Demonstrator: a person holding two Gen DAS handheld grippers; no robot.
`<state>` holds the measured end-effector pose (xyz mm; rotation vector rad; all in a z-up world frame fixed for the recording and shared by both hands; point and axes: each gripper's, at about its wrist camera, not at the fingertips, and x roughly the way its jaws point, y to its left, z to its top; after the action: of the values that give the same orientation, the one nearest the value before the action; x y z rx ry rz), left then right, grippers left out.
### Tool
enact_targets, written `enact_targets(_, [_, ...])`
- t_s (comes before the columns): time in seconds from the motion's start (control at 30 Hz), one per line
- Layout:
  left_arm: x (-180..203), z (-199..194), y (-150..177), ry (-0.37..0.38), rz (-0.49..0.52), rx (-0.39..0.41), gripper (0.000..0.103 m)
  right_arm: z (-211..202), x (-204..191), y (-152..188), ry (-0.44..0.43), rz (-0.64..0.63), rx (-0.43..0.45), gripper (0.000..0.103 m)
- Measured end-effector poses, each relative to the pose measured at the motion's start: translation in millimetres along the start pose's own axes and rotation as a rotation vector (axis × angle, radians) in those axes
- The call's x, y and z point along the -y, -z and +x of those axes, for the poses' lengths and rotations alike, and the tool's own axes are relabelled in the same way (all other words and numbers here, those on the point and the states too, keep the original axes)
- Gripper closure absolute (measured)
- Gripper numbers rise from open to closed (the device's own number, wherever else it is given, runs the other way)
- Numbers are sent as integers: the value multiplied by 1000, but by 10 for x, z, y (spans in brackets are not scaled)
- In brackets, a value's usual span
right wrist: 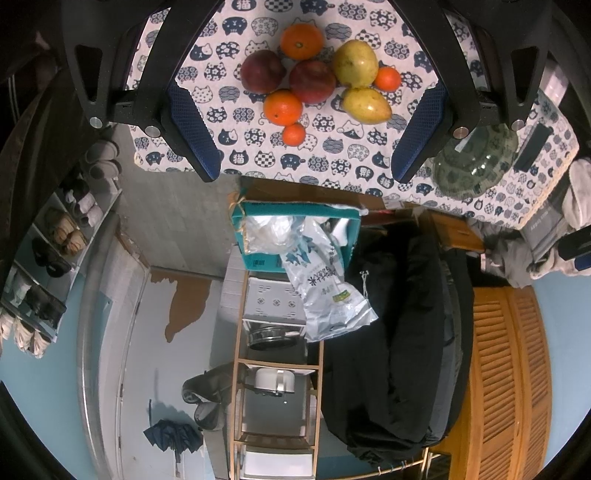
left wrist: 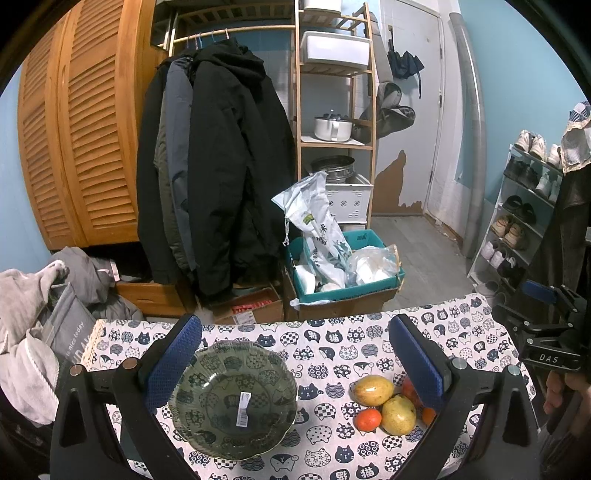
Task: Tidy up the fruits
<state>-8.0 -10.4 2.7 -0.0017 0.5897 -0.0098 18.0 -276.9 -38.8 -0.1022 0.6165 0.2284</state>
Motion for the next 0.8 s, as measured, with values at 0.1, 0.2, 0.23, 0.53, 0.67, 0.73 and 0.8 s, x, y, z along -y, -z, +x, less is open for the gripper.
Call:
enact_targets(0.1, [-3, 3, -1, 0, -1, -1, 1, 0, -1, -1, 0, -1, 1, 11])
enact_targets(0.2, [0, 2, -1, -1, -1, -1, 1, 3, 1, 3, 2, -2, 1, 11])
enact_targets(0.23, [11, -2, 3, -2, -2, -1, 1, 4, -1, -4, 1, -1, 0, 11])
enact_targets(0.53, [29, -16, 22, -1, -3, -2, 1, 0, 3, -6, 1, -1, 0, 11])
enact_targets(0.67, [13, -11, 17, -1, -1, -1, 1, -4, 12, -11, 2, -2, 1, 11])
enact_targets(0.73, [9, -9, 15, 0, -2, -1, 1, -10, 34, -14, 2, 0, 1, 11])
enact_targets(0.8, [8, -9, 14, -1, -2, -2, 1, -14, 48, -24, 2, -1, 0, 11])
